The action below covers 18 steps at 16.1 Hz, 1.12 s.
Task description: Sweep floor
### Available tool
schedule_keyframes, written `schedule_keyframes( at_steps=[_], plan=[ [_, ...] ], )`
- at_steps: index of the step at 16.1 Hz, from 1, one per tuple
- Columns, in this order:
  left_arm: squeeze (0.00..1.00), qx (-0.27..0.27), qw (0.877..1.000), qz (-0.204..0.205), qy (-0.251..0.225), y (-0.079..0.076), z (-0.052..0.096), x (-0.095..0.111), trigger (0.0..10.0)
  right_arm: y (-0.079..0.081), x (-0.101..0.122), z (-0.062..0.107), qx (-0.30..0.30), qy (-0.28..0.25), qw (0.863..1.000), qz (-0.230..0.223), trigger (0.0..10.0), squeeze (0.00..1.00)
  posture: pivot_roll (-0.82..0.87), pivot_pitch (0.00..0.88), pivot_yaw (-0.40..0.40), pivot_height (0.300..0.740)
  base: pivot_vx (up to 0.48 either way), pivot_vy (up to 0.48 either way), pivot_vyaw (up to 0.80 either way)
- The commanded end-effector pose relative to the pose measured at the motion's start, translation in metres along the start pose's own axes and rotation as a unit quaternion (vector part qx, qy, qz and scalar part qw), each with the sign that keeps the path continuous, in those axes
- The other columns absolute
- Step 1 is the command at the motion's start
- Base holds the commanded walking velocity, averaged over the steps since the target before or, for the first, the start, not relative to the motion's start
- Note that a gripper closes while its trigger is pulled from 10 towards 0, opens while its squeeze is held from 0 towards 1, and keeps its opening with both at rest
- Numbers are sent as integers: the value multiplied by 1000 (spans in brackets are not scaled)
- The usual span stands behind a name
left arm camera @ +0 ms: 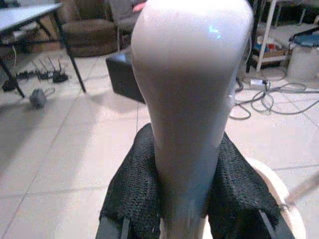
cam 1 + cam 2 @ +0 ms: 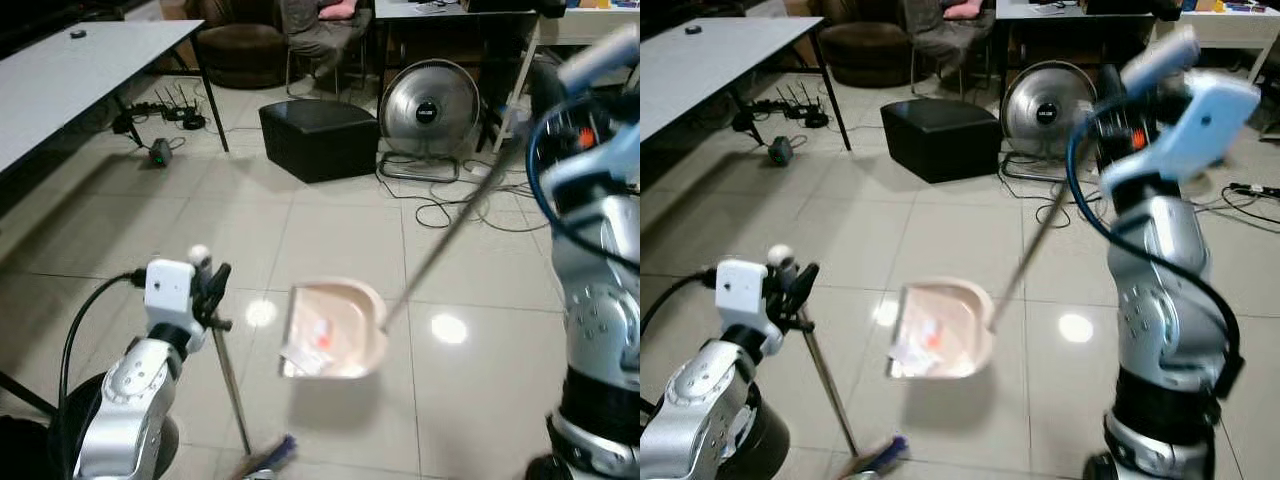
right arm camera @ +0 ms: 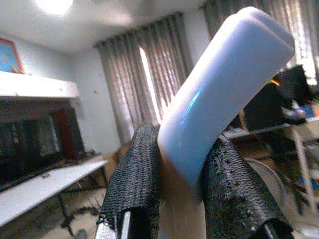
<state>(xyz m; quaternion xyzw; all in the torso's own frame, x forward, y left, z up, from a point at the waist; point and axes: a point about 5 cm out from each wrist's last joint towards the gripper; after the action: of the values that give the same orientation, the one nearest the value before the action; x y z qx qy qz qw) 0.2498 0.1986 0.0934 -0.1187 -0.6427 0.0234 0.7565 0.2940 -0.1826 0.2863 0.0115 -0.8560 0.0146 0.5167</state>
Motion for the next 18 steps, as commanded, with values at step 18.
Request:
schedule_keyframes(
  at_steps=[18],
  plan=[
    [0, 0, 998, -38, -44, 7, 2, 6, 10000, 24, 1, -17, 13, -19, 997, -80, 10000, 0, 59, 0, 69, 740, 0, 0, 712]
  ],
)
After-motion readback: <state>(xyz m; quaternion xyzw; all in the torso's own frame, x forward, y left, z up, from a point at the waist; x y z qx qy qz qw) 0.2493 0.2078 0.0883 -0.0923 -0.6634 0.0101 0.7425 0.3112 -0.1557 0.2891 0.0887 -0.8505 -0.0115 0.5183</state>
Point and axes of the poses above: a point about 5 cm out from each wrist's last joint towards the gripper, its own z axis pointing back from the gripper into the wrist, its own x axis along the axis of the wrist's last joint, y = z × x, and after that the axes turned 14 degrees about z, right-handed
